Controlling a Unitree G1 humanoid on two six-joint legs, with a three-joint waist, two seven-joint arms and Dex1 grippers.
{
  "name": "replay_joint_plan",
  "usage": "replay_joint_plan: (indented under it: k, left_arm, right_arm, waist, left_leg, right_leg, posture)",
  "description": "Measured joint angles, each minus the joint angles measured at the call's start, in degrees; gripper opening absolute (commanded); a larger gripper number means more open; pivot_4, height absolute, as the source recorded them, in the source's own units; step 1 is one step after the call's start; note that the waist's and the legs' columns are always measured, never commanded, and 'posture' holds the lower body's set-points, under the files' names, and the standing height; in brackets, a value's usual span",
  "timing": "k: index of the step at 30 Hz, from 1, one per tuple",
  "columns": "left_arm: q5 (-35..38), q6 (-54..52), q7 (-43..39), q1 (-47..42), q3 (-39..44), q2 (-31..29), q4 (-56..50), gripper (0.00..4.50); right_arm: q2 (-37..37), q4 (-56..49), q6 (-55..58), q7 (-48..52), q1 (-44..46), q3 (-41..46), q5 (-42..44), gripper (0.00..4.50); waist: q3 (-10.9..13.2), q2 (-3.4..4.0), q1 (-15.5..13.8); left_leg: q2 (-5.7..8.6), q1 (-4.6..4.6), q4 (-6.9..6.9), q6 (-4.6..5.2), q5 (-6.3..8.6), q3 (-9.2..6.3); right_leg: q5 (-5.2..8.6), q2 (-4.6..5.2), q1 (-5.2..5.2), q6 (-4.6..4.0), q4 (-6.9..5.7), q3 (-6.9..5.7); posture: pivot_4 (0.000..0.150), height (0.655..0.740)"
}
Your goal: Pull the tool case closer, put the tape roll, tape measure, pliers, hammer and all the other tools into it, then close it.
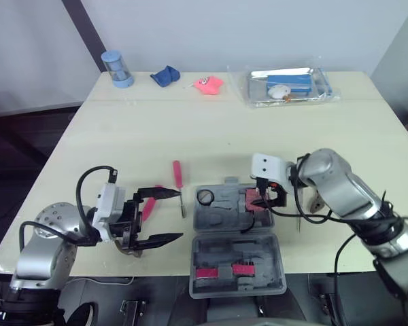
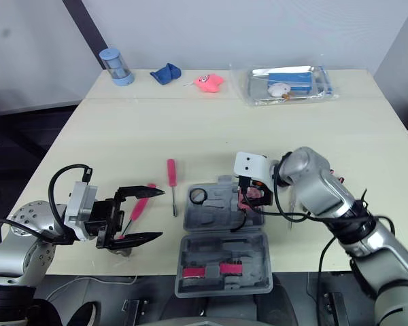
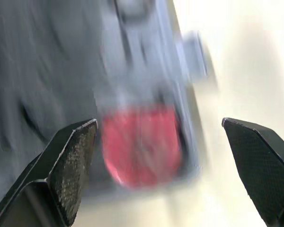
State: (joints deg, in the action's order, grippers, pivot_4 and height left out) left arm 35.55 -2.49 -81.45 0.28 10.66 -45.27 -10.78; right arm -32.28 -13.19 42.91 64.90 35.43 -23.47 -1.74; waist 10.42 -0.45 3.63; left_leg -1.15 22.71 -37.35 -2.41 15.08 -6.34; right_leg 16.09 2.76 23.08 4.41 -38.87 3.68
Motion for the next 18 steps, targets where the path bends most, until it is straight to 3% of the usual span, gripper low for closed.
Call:
replay_joint_plan:
  k: [2,5,6,12,18]
  left_arm:
    - [0.02,-0.03,-0.01,-0.01,-0.01,0.00,0.00,4.50]
    - [0.03,-0.11,-0.03,-0.31,-0.04,-0.01,0.00,4.50]
    - [0.03,-0.18,-0.03,-0.50,-0.06,-0.01,0.02,4.50]
    - [0.03,-0.73,-0.22,-1.86,-0.18,-0.02,0.04,4.50]
    - [0.02,-1.03,-0.83,-2.23,-0.20,-0.03,0.05,4.50]
  right_arm:
    - [1.51,0.80,-2.43,-1.42,-3.27,4.04,3.41,4.20]
    - [2.08,2.69,-8.82,-2.65,-6.82,8.73,6.70,3.26]
    - [2.08,3.78,-11.30,-2.93,-8.08,9.46,7.21,2.69]
    - [4.59,11.77,-28.67,-4.74,-14.18,11.43,8.78,2.69]
    - [7.86,19.34,-38.03,-5.15,-15.40,13.88,11.55,2.69]
  waist:
    - [0.01,0.01,0.04]
    - [0.00,0.00,0.15]
    - [0.00,0.00,0.16]
    - [0.00,0.00,0.32]
    - [0.00,0.00,0.32]
  left_leg:
    - [0.01,0.00,-0.04,0.00,0.00,0.02]
    - [0.01,-0.04,-0.04,0.00,0.00,0.01]
    - [0.00,-0.04,-0.03,0.00,0.00,0.01]
    - [0.00,-0.05,-0.03,0.00,0.00,0.03]
    - [0.00,-0.06,-0.04,-0.01,0.00,0.03]
  right_leg:
    - [0.00,0.00,0.00,0.00,-0.04,0.02]
    - [0.00,-0.02,-0.01,0.00,-0.06,0.02]
    - [0.00,-0.02,-0.01,0.00,-0.06,0.02]
    - [0.00,-0.02,-0.01,0.00,-0.07,0.04]
    - [0.00,-0.02,-0.02,0.00,-0.06,0.04]
  posture:
    - [0.150,0.7400]
    - [0.150,0.7400]
    - [0.150,0.7400]
    - [0.150,0.7400]
    - [0.150,0.7400]
